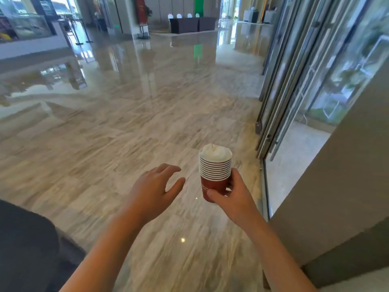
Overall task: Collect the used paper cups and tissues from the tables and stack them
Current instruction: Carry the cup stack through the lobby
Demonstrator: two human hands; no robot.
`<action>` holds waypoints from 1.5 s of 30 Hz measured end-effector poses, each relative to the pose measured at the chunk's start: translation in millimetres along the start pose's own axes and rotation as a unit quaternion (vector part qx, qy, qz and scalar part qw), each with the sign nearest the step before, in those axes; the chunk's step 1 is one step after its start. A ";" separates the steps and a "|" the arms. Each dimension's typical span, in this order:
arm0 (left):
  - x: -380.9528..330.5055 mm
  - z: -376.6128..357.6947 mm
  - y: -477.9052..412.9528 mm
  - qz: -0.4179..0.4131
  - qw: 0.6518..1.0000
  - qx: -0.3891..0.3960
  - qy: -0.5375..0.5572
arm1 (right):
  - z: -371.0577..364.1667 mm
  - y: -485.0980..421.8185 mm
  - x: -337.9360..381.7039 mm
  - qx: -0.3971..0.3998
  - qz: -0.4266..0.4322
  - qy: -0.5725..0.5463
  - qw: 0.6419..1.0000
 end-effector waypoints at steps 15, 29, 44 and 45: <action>25.1 -28.3 -343.8 -0.091 0.996 0.016 -0.003 | 98.5 -289.6 -45.2 -0.099 -0.021 -0.030 0.994; 140.5 10.2 -590.8 0.031 0.995 -0.083 0.043 | 100.0 -612.7 -13.2 0.012 0.025 -0.051 0.998; 337.0 73.9 -856.0 0.043 0.993 -0.109 0.006 | 12.7 -942.9 17.7 0.036 0.067 -0.040 0.996; 343.1 75.8 -876.4 0.039 0.993 -0.109 0.009 | 12.8 -963.9 16.7 0.031 0.066 -0.040 0.997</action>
Point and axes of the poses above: each hand's wrist, its own y-axis away from the middle knuckle, its own z-axis out of the back of the hand, x = y × z, the point moved 3 cm from there along -y, towards the middle knuckle, and after that the axes turned 6 degrees about x, right-handed, at the moved point
